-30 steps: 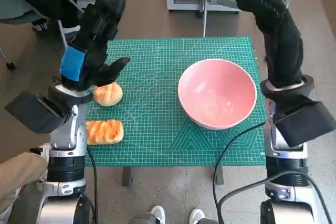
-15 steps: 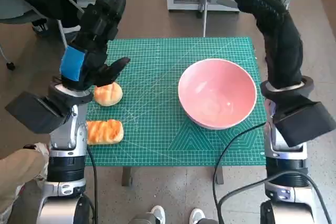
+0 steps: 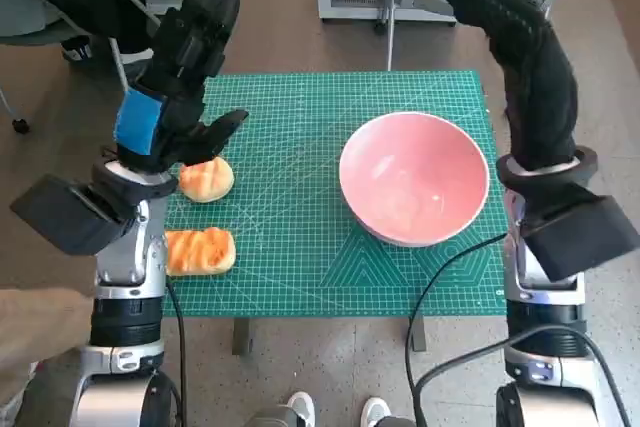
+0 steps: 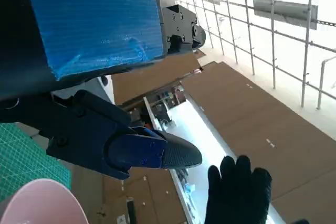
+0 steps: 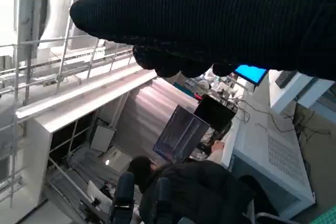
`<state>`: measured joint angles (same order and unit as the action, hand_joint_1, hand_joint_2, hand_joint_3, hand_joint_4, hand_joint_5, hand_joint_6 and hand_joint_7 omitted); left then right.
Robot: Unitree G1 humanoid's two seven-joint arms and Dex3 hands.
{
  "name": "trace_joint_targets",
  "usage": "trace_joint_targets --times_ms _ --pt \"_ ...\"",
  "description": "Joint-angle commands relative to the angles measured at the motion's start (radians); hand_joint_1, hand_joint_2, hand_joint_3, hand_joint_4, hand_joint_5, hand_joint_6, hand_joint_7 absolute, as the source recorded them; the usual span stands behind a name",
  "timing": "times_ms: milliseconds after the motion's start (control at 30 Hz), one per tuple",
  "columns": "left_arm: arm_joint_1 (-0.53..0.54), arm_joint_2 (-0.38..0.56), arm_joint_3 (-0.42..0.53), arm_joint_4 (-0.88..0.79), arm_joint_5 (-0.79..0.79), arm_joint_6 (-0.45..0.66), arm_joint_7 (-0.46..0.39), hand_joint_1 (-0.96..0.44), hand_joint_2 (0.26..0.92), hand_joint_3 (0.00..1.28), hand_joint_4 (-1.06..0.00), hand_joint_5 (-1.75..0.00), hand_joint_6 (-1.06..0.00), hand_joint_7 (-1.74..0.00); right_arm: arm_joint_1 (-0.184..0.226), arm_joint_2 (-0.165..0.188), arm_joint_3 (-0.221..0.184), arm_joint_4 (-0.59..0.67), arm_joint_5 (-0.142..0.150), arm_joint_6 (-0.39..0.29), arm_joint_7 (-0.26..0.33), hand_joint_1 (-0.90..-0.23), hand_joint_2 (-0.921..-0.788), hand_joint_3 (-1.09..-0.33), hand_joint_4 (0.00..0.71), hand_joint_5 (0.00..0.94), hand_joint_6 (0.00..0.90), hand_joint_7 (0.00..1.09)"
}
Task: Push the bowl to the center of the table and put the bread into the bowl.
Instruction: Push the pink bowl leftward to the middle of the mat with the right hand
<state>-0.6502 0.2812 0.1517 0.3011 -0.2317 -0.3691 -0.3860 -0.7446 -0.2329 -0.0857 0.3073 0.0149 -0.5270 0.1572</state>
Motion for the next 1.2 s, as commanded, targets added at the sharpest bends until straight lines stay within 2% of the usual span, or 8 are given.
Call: trace_joint_targets --times_ms 33,400,533,767,1033,1200 --pt "-0.012 -0.003 0.003 0.010 0.007 -0.023 0.003 -0.66 0.921 0.26 -0.08 0.00 -0.11 -0.15 0.030 -0.007 -0.006 0.013 0.005 -0.002 0.004 -0.649 -0.921 -0.779 0.156 0.000 0.000 0.39" --pt "-0.007 -0.005 0.002 0.003 0.006 -0.026 0.004 -0.66 0.921 0.26 -0.08 0.00 -0.11 -0.15 0.019 -0.014 -0.020 0.060 0.018 -0.022 0.008 -0.646 -0.921 -0.775 0.154 0.000 0.000 0.39" --pt "-0.002 -0.002 0.005 -0.008 0.002 -0.020 0.004 -0.67 0.921 0.26 -0.08 0.00 -0.11 -0.15 0.004 -0.024 -0.033 0.127 0.015 -0.033 -0.002 -0.651 -0.921 -0.774 0.155 0.001 0.000 0.39" --pt "-0.001 -0.001 0.008 -0.012 0.000 -0.016 0.004 -0.67 0.921 0.26 -0.08 0.00 -0.11 -0.14 -0.006 -0.029 -0.038 0.169 0.010 -0.047 -0.009 -0.670 -0.921 -0.769 0.156 0.001 -0.001 0.37" --pt "-0.003 -0.002 0.011 -0.007 -0.002 -0.014 0.004 -0.68 0.921 0.27 -0.08 0.00 -0.11 -0.14 -0.015 -0.037 -0.044 0.204 0.005 -0.018 -0.031 -0.688 -0.921 -0.776 0.143 0.000 -0.001 0.35" --pt "-0.005 -0.002 0.013 0.006 -0.003 -0.020 0.000 -0.68 0.921 0.27 -0.08 0.00 -0.12 -0.14 -0.020 -0.044 -0.050 0.231 0.013 -0.005 -0.029 -0.659 -0.921 -0.781 0.141 0.000 -0.001 0.34"
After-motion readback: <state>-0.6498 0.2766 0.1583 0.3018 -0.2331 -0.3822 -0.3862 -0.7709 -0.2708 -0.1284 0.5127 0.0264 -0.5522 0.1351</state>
